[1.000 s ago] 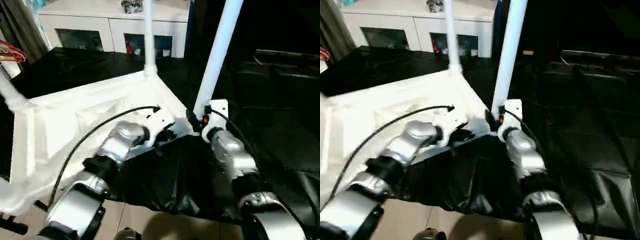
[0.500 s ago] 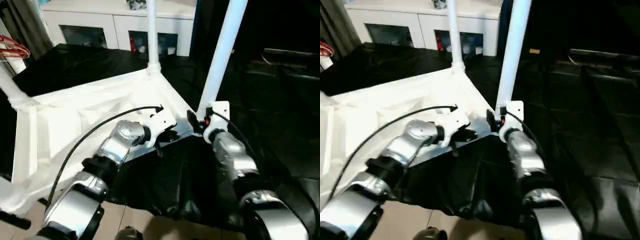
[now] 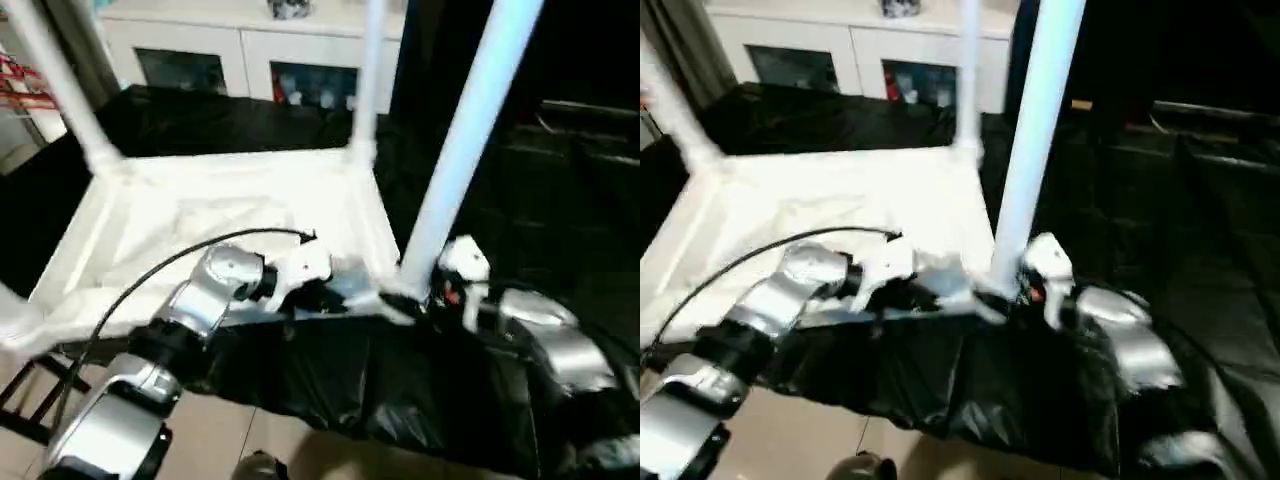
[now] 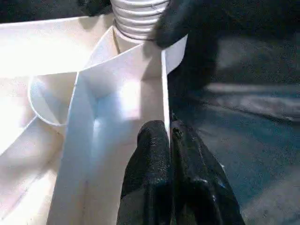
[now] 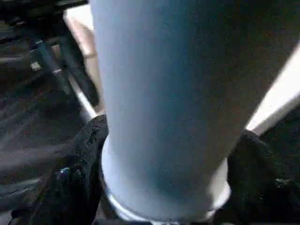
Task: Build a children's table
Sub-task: Rotate leg to tighten
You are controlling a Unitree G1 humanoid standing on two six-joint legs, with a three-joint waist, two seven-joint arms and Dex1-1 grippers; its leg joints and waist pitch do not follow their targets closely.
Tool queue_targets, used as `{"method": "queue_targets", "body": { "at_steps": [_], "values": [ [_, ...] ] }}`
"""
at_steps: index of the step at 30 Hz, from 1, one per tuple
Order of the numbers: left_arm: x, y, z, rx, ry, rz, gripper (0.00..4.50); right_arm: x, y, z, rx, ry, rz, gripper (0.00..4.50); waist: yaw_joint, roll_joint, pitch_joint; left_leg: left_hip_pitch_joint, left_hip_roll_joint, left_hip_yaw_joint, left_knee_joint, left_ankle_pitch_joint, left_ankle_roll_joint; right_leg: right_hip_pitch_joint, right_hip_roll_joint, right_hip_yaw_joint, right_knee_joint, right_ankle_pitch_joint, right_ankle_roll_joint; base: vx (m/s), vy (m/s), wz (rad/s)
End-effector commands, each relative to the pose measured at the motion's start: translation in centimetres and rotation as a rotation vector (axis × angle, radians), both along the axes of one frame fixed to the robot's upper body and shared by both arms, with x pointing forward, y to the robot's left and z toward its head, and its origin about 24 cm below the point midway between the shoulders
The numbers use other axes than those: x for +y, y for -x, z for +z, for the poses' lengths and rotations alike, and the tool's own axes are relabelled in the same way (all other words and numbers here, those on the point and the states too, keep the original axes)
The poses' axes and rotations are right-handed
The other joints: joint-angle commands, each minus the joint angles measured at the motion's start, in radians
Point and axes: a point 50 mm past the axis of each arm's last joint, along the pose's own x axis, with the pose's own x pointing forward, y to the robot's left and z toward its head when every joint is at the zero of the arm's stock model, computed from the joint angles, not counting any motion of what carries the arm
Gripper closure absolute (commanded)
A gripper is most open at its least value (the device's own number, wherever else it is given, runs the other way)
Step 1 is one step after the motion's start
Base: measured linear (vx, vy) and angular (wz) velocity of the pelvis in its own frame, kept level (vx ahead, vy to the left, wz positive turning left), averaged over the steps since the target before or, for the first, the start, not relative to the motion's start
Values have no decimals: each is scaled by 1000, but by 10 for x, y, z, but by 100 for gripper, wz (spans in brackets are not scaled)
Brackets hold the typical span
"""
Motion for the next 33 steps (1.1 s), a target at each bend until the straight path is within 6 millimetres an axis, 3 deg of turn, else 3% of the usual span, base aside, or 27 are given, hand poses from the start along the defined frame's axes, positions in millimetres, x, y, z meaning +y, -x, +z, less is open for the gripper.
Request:
{"method": "queue_targets", "body": {
  "at_steps": [1,6,8,12,20,24,26,27,28,30,32,33],
  "values": [
    [-4,2,10,-40,6,-84,450,-1,2,6,2,8,49,102,0,-7,-80,23,43,-13,-73,-322,32,47,-67,47,-79,-368,-185,0,0,0],
    [-1,3,8,-30,-13,-108,450,-1,6,8,23,21,101,119,1,-8,-81,22,43,-13,-73,-321,29,47,-67,47,-77,-360,-192,0,0,0],
    [1,4,8,-28,-28,-130,450,-2,7,10,29,33,122,153,2,-11,-82,21,43,-13,-72,-304,32,48,-68,48,-74,-351,-191,0,0,0],
    [3,4,8,-25,-35,-140,450,-2,8,11,40,37,140,170,4,-12,-84,20,43,-12,-69,-286,36,48,-68,47,-71,-326,-199,0,0,0],
    [2,7,6,0,-21,-142,450,5,14,7,60,24,165,175,4,-15,-84,20,44,-11,-69,-274,40,48,-67,48,-69,-321,-199,0,0,0],
    [-2,1,6,0,5,-61,450,12,17,-2,101,-25,110,175,5,-14,-81,24,44,-12,-71,-294,31,45,-69,48,-75,-358,-191,0,0,0],
    [-7,-6,8,-20,16,17,450,18,10,-9,84,-30,-17,175,0,-16,-77,24,41,-13,-75,-325,18,45,-69,46,-80,-408,-176,0,0,0],
    [-13,-15,10,-43,31,107,450,23,-1,-19,55,-13,-194,175,-7,-15,-75,30,37,-16,-74,-365,-5,39,-74,44,-90,-482,-160,0,0,0],
    [-15,-16,10,-47,33,123,450,24,-3,-20,50,-7,-229,175,-14,-15,-72,33,34,-19,-76,-385,-21,37,-75,39,-97,-536,-142,0,0,0],
    [-19,-20,11,-64,42,167,450,25,-8,-25,46,4,-326,175,-22,-20,-71,35,33,-23,-77,-404,-29,39,-75,34,-103,-579,-118,0,0,0],
    [-23,-22,12,-74,48,192,450,27,-12,-27,51,-3,-385,176,-34,-19,-70,37,31,-26,-76,-429,-26,39,-76,29,-114,-618,-90,0,0,0],
    [-30,-24,12,-82,64,223,450,31,-17,-30,67,-28,-478,176,-37,-10,-71,35,32,-27,-77,-428,-23,38,-76,30,-113,-604,-93,0,0,0]
  ]
}}
